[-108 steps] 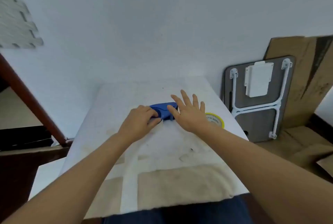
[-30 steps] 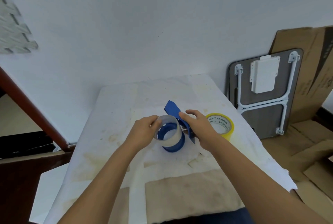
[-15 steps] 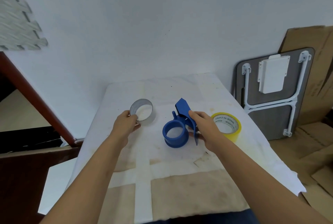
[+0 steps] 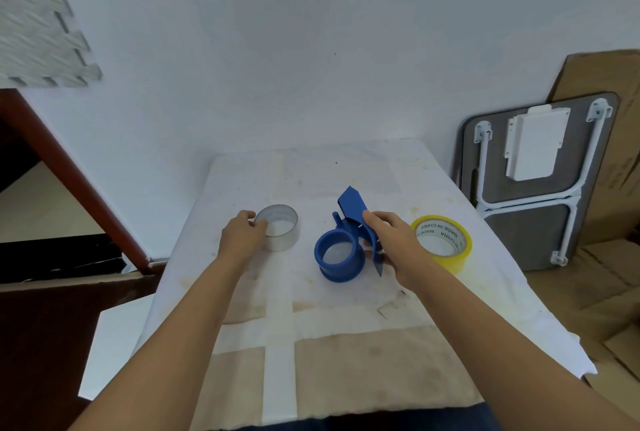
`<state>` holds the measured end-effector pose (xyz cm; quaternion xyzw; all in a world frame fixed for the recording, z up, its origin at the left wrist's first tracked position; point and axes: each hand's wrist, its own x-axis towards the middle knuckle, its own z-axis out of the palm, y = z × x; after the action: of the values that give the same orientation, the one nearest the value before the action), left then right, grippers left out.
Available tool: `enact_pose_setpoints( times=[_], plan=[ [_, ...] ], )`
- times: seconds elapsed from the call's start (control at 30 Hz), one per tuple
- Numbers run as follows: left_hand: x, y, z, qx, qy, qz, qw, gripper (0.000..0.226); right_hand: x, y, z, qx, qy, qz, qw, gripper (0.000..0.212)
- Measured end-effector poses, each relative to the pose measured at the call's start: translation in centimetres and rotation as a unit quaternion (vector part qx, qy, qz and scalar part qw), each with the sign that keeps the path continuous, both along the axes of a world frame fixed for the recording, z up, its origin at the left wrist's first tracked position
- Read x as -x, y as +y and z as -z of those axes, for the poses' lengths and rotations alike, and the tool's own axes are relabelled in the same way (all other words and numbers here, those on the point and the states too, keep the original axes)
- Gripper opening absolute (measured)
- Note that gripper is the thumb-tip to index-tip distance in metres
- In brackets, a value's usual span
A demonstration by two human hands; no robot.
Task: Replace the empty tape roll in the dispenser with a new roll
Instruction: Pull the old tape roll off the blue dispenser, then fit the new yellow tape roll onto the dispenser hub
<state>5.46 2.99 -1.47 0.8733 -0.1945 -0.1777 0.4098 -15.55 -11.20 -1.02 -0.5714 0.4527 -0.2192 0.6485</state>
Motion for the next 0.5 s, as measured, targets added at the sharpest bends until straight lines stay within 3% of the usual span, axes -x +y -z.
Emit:
enact_pose_setpoints(
  times=[0.2,0.33,0.43,0.5],
  plan=[
    [0.7,0.0,0.3,-0.012,-0.106,0.019,0.994,0.043,0.1,0.5,0.0,0.122,0.097,-0.036,0.987,0.032],
    [2.5,-0.9,-0.8,0.023,-0.155,0.047,0.986,0.040,0.4,0.4,0.0,0.185,0.103,-0.042,0.976,0.037],
    [3.9,-2.0,-1.8,0.055,-0.191,0.094,0.975,0.041,1.6,-0.5,-0.9,0.307,0.097,0.018,0.947,0.036],
    [4.9,-2.8,-2.3,0.062,-0.226,0.143,0.962,0.039,3.1,-1.9,-1.0,0.401,0.149,0.046,0.903,0.025]
  ],
)
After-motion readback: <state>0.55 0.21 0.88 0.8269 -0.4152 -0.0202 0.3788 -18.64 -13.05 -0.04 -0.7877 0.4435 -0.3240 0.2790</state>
